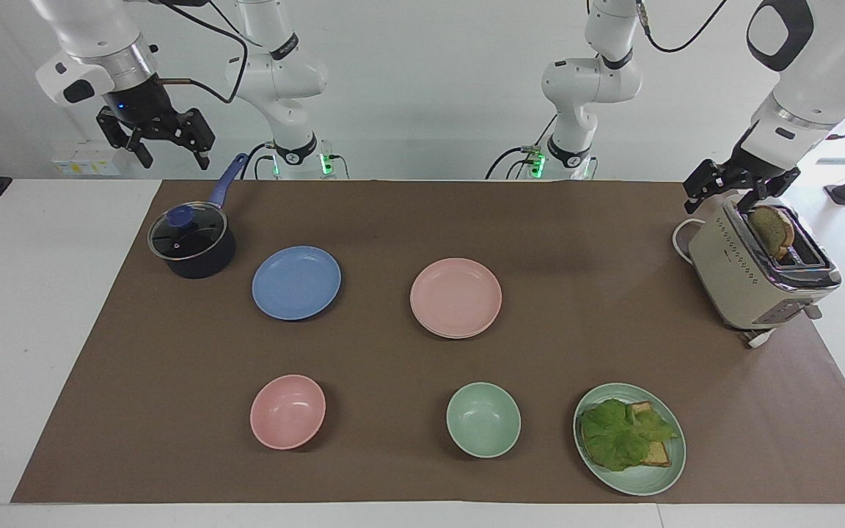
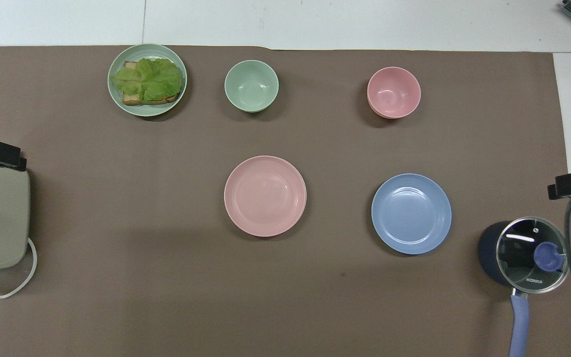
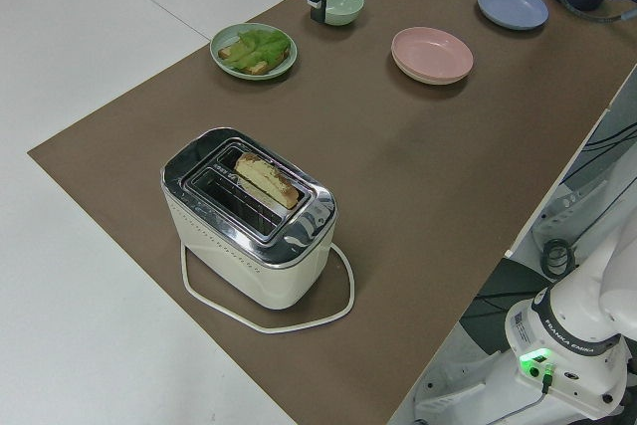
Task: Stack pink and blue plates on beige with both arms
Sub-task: 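Reach the right gripper to the rim of the blue plate, then grasp the blue plate rim with the right gripper and lift it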
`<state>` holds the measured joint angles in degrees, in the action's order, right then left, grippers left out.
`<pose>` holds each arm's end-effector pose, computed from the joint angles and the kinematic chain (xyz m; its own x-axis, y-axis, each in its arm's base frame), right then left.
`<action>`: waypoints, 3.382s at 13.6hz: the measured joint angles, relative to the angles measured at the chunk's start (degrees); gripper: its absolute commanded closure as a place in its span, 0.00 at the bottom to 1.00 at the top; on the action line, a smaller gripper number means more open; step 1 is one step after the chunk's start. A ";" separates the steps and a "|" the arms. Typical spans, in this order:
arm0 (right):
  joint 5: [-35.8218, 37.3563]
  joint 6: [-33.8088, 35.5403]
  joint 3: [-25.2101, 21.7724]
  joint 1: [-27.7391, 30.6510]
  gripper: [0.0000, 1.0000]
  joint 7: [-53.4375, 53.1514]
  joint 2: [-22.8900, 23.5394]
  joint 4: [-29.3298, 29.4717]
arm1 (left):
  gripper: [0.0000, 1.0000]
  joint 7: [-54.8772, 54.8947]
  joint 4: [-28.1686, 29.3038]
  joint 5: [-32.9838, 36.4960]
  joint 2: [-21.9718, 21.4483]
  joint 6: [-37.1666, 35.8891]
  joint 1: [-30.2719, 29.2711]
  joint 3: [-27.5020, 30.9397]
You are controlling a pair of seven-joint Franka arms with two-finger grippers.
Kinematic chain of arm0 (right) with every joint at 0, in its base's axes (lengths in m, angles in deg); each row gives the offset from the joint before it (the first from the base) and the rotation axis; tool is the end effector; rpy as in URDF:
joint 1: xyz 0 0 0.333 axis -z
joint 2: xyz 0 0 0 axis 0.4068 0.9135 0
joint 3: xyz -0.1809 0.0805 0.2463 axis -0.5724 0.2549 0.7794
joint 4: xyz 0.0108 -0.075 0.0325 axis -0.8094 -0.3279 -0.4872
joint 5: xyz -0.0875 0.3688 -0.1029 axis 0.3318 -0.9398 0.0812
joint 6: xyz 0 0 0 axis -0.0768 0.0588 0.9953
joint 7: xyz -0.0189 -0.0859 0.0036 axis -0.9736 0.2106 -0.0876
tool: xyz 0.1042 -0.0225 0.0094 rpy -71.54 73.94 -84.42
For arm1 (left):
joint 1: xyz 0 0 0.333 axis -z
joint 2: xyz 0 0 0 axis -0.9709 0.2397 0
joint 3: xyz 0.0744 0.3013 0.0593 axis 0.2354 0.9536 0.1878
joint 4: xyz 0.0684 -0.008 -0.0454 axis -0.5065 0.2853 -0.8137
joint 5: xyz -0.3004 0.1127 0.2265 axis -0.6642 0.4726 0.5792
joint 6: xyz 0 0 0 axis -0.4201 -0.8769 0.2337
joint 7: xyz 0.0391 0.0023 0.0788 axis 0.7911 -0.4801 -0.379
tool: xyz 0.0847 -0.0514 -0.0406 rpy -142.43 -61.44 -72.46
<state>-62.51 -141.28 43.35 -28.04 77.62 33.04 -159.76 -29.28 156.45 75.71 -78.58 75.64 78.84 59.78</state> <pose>0.5091 -0.0392 0.6572 0.9976 -0.0557 -0.0415 -0.0554 -0.9984 0.0080 0.5559 0.0087 0.6157 0.9986 -0.0452 -0.0258 -0.0447 -0.9988 0.0208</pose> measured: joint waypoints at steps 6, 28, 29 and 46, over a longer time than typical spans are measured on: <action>-0.04 -8.86 0.36 -0.15 0.00 0.00 0.41 -5.64 | 0.00 0.00 0.00 0.00 0.00 0.00 0.00 0.00; -4.15 -43.94 0.27 -0.11 0.62 15.86 12.06 -39.31 | 0.00 0.00 0.00 0.00 0.00 0.00 0.00 0.00; -4.97 -43.95 0.28 -0.11 0.83 15.86 12.28 -39.31 | 0.00 0.00 0.00 0.00 0.00 0.00 0.00 0.00; -6.68 -27.90 1.05 -1.93 1.00 12.17 7.07 -24.53 | 0.00 0.00 0.00 0.00 0.00 0.00 0.00 -0.01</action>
<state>-69.19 -169.18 44.39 -29.97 89.79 40.11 -184.29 -29.28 156.45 75.71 -78.58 75.64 78.83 59.77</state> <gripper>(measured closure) 0.947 0.000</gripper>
